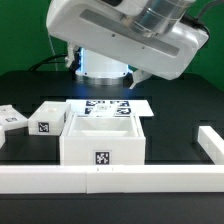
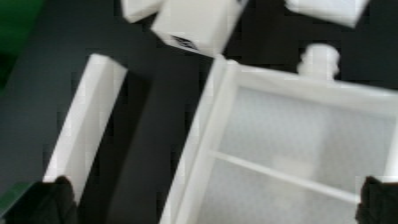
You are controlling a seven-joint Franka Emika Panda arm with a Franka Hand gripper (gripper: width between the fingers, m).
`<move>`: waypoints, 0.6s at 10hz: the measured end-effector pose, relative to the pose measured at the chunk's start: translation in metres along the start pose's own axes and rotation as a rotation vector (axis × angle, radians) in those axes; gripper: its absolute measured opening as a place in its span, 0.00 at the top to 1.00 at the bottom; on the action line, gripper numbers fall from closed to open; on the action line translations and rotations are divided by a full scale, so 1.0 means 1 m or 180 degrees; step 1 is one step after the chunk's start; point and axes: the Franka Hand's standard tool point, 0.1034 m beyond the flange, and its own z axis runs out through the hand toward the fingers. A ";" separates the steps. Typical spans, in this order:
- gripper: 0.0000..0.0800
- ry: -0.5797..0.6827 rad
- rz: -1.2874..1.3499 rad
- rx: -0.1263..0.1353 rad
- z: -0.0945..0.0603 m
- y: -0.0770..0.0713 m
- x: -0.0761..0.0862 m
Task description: Assemble cabinet
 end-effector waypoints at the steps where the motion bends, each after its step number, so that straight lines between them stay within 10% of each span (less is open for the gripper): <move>1: 0.00 -0.0088 0.0183 0.0053 -0.009 -0.001 0.001; 4: 0.00 0.0031 0.1023 0.0081 -0.007 -0.006 0.012; 6: 0.00 0.0370 0.1841 0.0286 0.000 -0.004 0.027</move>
Offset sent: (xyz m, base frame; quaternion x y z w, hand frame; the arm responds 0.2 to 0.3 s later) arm 0.0000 0.0000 0.0000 0.0000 0.0000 0.1938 0.9810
